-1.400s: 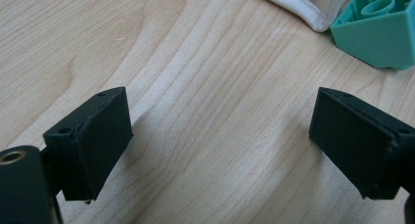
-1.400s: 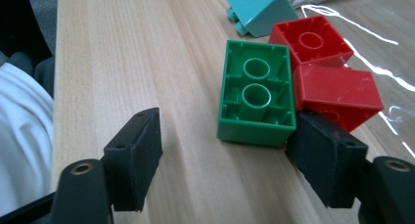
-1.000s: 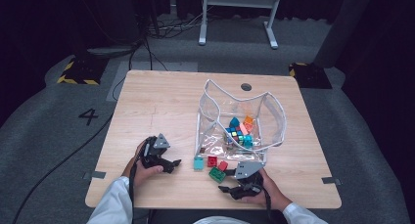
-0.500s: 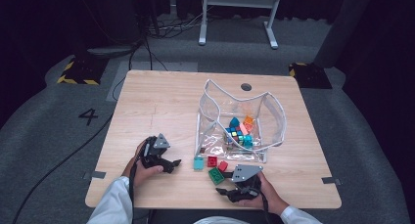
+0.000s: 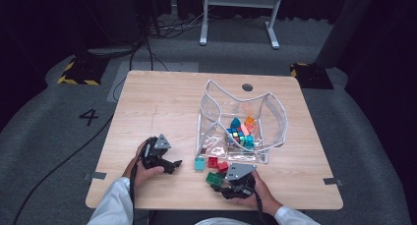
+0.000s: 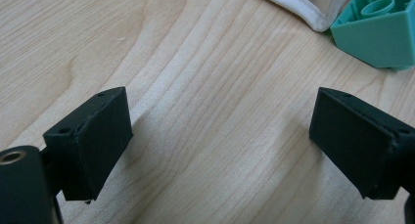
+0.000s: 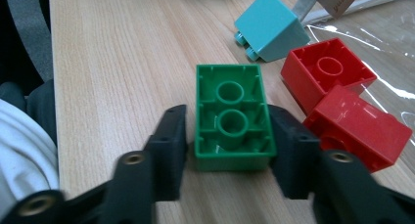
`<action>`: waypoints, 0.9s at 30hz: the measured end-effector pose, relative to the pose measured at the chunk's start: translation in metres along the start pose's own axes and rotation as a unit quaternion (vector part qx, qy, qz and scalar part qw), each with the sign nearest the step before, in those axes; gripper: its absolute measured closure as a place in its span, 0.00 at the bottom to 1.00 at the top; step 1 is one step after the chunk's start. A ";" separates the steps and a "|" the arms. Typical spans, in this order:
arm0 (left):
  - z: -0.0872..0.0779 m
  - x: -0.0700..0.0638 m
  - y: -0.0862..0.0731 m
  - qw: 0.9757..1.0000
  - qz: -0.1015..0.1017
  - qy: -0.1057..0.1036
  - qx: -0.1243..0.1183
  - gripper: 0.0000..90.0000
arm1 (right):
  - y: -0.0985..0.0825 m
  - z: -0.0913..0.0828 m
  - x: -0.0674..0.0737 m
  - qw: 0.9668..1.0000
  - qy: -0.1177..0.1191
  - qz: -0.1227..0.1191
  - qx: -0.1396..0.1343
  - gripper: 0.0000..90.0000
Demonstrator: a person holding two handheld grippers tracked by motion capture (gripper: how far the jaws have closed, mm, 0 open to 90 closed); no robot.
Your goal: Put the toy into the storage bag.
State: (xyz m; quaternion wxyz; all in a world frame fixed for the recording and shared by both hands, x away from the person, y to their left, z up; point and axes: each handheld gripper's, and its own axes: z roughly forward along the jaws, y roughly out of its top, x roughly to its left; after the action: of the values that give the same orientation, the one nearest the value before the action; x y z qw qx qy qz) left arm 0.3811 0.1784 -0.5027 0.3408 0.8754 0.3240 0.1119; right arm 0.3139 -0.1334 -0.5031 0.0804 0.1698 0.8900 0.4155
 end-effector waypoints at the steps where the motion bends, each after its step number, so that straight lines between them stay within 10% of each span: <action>1: 0.000 0.000 0.000 1.000 0.000 0.000 0.000 0.10 | 0.000 -0.001 0.000 1.000 0.001 0.002 0.000 0.66; 12: 0.000 0.000 0.000 1.000 0.000 0.000 0.000 0.10 | -0.008 -0.026 -0.011 0.999 0.037 -0.030 0.003 0.66; 27: 0.000 0.000 0.000 1.000 0.000 0.000 0.000 0.10 | -0.033 -0.067 -0.034 1.000 0.004 -0.026 0.017 0.66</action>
State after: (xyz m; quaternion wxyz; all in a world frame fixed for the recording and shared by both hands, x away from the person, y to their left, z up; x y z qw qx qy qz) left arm 0.3811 0.1784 -0.5027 0.3407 0.8755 0.3238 0.1120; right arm 0.3187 -0.2139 -0.4852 0.0847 0.1465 0.9012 0.3991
